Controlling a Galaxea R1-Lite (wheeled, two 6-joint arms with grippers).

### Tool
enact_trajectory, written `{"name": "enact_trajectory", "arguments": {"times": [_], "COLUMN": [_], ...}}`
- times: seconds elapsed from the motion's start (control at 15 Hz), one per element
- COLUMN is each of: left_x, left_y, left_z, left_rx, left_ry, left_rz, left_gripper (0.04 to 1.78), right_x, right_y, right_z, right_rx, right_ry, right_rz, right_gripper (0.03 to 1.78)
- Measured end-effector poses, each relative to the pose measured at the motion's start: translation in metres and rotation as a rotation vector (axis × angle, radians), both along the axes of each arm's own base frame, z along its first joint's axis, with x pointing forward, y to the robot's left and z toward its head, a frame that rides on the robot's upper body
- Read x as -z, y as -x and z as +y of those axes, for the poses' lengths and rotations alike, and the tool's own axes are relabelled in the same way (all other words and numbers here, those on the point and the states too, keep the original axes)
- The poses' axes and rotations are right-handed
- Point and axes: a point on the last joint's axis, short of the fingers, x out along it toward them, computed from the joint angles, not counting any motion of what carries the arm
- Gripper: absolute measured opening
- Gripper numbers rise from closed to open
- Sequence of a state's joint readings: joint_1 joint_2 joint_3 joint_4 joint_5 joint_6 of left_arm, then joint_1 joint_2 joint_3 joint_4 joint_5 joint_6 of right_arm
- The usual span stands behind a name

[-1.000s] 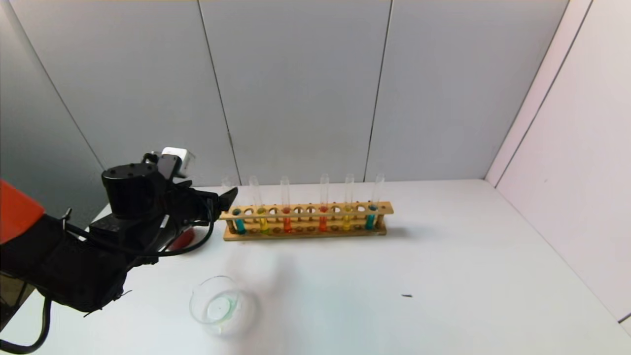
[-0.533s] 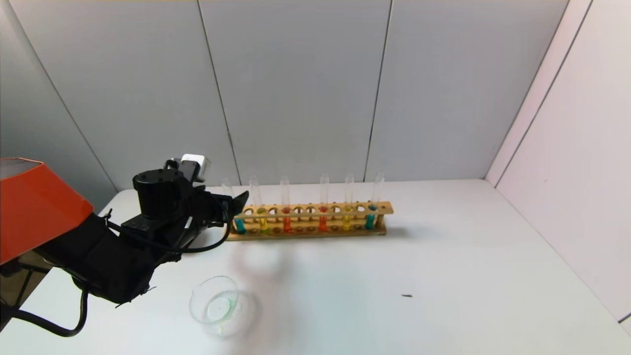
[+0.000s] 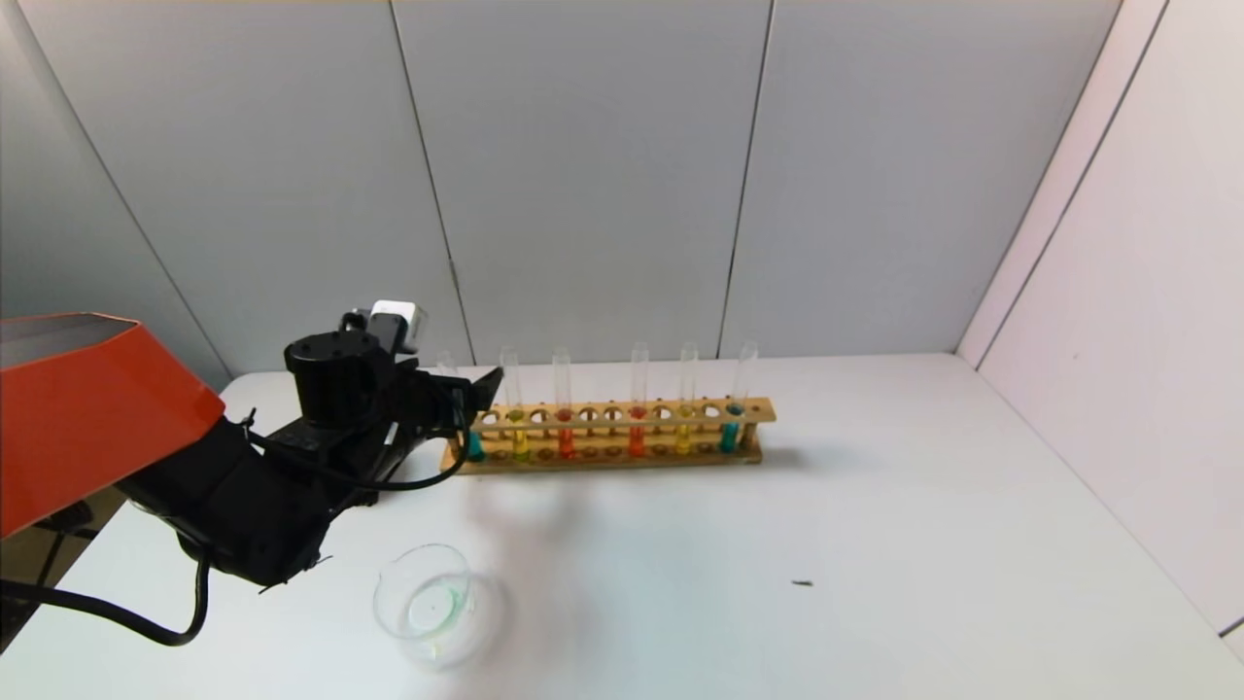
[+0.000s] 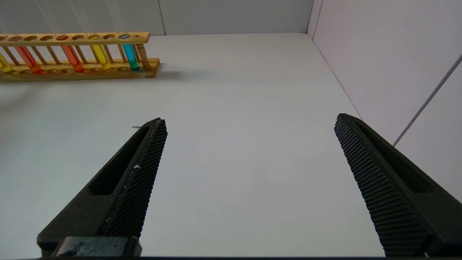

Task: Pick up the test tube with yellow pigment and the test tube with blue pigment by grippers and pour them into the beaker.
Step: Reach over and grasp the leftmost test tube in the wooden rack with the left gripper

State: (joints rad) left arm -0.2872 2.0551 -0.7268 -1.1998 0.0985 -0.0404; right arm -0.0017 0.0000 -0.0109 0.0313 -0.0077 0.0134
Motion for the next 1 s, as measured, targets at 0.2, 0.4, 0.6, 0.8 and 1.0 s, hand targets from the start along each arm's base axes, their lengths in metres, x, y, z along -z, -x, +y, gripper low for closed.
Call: {"name": "enact_trajectory", "arguments": {"times": [0.2, 0.4, 0.6, 0.8, 1.0], "left_x": [0.0027, 0.0042, 0.0062, 0.0071, 0.0077], "left_y": [-0.0019, -0.0015, -0.0018, -0.0014, -0.0003], "left_z": [-0.0004, -0.0003, -0.0004, -0.0007, -0.0025], "left_rx": [-0.003, -0.003, -0.003, 0.000, 0.003], "left_ry": [0.003, 0.004, 0.002, 0.002, 0.001], "left_rz": [-0.011, -0.018, -0.013, -0.011, -0.008], "left_gripper": [1.65, 1.32, 0.77, 0.34, 0.31], "right_x": [0.0000, 0.0000, 0.0000, 0.0000, 0.0000], "right_y": [0.0000, 0.0000, 0.0000, 0.0000, 0.0000], "right_z": [0.0000, 0.0000, 0.0000, 0.0000, 0.0000], "right_rx": [0.000, 0.000, 0.000, 0.000, 0.000], "right_ry": [0.000, 0.000, 0.000, 0.000, 0.000], "right_rz": [0.000, 0.000, 0.000, 0.000, 0.000], "right_gripper": [1.70, 1.70, 1.70, 1.70, 1.70]}}
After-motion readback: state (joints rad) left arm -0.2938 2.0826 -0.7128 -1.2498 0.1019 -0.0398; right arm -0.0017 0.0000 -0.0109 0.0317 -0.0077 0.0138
